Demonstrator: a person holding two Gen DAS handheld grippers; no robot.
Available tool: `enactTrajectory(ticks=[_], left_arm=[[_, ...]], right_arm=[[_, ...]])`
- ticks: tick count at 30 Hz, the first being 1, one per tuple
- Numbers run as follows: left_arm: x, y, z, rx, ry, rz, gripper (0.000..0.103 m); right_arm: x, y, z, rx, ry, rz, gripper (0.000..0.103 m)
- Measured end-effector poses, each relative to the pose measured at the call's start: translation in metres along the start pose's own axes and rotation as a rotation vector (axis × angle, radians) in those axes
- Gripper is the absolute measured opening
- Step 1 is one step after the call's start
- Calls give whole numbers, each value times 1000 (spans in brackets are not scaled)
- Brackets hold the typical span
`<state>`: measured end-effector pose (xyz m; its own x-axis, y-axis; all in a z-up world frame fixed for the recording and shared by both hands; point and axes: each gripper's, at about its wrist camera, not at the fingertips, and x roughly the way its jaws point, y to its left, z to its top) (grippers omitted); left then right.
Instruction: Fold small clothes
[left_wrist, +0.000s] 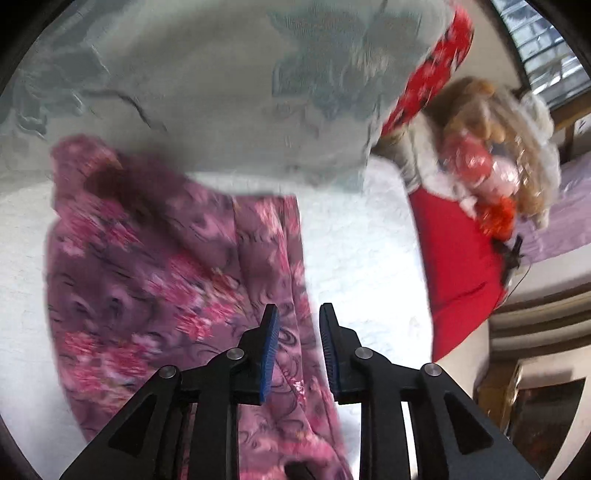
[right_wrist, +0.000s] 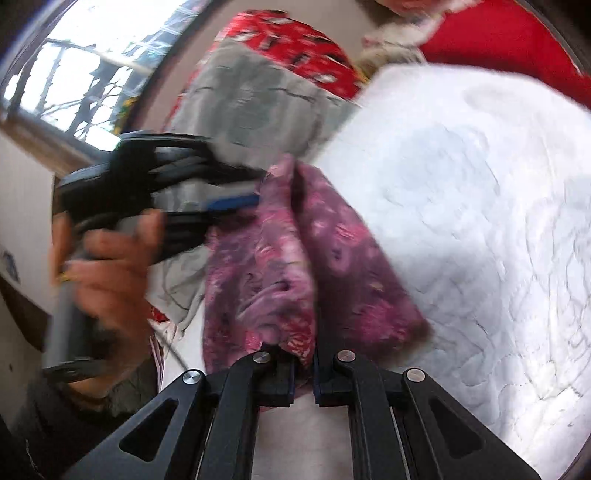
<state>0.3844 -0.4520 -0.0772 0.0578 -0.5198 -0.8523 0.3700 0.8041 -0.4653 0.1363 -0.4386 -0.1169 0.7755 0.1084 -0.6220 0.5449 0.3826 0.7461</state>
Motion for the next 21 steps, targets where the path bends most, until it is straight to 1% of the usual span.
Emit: enactTrajectory(ticks=[1,2,4,5,6,8,9,11,12,13,14,15,16,17,18,19,20,21], left_arm=[[-7,4,1,0,-21,-3,24],[-17,11,3,1,-49,0,26],[-35,28,1,4,-94,29,31],[-43,42,-1,4,-118,51,37],[-49,57,-4,-5,-139,82,41],[-56,84,-15,-34,-166,122,42],[-58,99,-23,-54,-166,137,42],[-54,117,-36,-97,-154,131,42],[-48,127,-44,-121,-139,123,42],[-40,130,-51,-140,-124,114,42],[-35,134,-53,-152,-118,105,42],[-29,139,-55,-167,-115,95,42],[-24,141,-55,-181,-112,85,42],[-21,144,-55,-192,-109,73,42],[-17,146,-54,-202,-106,53,42],[-12,147,-48,-205,-107,40,42],[-11,146,-46,-198,-110,36,42],[-10,145,-44,-185,-114,39,42]], right_arm=[[4,-6,0,27,23,-4,6],[4,-11,1,51,39,-9,11],[-2,-15,3,69,44,-21,13],[-12,-15,7,71,28,-23,15],[-20,-14,13,69,4,-18,15],[-40,-4,29,47,-76,0,22],[-45,3,39,24,-113,-4,22],[-46,21,65,-44,-178,24,23],[-40,32,81,-78,-196,28,26],[-24,43,99,-110,-161,35,39],[-3,52,114,-127,-106,44,42],[17,58,124,-144,-54,58,42],[46,64,133,-176,25,53,42],[67,67,138,-190,52,-4,41],[81,67,140,-200,70,-53,42],[100,66,141,-204,111,-80,42],[118,64,142,-203,175,-94,41],[127,63,143,-204,202,-112,38]])
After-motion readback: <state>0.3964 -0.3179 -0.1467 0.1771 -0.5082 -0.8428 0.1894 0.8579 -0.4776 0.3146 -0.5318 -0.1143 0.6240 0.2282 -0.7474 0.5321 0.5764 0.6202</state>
